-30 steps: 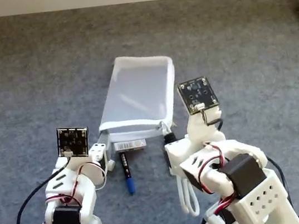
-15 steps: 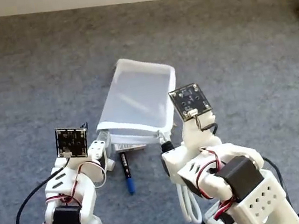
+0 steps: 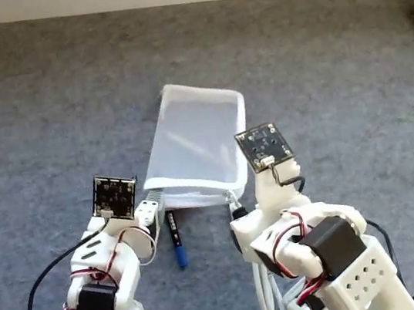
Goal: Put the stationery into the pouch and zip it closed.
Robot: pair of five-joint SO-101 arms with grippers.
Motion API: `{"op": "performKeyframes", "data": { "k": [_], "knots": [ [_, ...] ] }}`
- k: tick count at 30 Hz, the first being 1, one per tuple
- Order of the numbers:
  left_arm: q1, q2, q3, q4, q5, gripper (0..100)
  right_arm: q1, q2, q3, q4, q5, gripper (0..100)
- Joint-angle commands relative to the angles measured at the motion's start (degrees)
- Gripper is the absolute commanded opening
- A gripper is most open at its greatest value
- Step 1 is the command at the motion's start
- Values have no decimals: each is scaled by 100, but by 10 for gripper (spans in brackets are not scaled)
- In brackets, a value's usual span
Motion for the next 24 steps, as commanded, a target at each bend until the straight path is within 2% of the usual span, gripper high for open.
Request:
{"op": "performKeyframes", "data": {
  "k": [1, 5, 11, 17, 24],
  "knots": [
    [-92, -57, 48, 18, -70, 8, -92, -127, -365, -4, 62, 3],
    [-365, -57, -295, 369, -70, 5, -84, -127, -365, -13, 62, 7],
    [-374, -48, -1297, 1741, -70, 6, -57, -127, -365, -13, 26, 8],
    [-400, -13, -1982, 2207, -88, 6, -48, -101, -356, -13, 18, 8],
    [-409, -4, -2949, 2743, -290, 6, 699, -92, -330, -4, 53, 177]
  ]
}}
